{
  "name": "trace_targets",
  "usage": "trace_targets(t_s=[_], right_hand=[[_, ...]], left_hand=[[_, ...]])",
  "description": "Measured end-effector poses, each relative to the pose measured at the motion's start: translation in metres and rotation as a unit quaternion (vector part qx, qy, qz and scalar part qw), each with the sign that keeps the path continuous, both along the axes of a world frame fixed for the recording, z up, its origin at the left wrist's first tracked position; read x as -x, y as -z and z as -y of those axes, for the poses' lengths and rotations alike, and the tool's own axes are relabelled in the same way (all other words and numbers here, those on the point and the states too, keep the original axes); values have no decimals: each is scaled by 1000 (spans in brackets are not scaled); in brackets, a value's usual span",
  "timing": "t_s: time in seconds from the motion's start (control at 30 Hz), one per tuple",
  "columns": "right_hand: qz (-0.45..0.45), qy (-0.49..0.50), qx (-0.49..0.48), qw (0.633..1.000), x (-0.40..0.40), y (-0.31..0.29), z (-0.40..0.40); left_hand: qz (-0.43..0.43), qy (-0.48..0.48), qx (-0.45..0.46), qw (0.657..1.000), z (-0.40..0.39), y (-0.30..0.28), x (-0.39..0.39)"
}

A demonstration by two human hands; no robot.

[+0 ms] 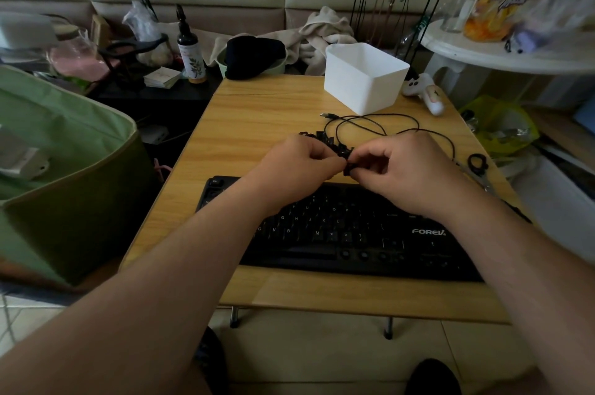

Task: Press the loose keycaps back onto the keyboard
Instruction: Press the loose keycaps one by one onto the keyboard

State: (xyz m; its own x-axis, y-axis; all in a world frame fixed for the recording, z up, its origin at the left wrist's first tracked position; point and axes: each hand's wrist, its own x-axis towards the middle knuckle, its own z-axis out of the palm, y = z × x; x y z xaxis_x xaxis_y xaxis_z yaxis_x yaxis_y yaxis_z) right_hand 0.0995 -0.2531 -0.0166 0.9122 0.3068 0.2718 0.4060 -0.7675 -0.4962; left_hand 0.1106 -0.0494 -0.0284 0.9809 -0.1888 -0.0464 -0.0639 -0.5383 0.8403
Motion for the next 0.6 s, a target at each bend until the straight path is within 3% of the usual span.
trace_targets(t_s=[0.1,0.23,0.6], right_hand=[[-74,14,31,997,-2,4,5],[-134,11,66,989,-1,5,1],[-154,17,128,980,3,3,-4]], left_hand=[[31,20,-61,997,-6,3,0],[36,28,-77,996,-7,6,-1],[61,36,-110,991,-6,7,-2]])
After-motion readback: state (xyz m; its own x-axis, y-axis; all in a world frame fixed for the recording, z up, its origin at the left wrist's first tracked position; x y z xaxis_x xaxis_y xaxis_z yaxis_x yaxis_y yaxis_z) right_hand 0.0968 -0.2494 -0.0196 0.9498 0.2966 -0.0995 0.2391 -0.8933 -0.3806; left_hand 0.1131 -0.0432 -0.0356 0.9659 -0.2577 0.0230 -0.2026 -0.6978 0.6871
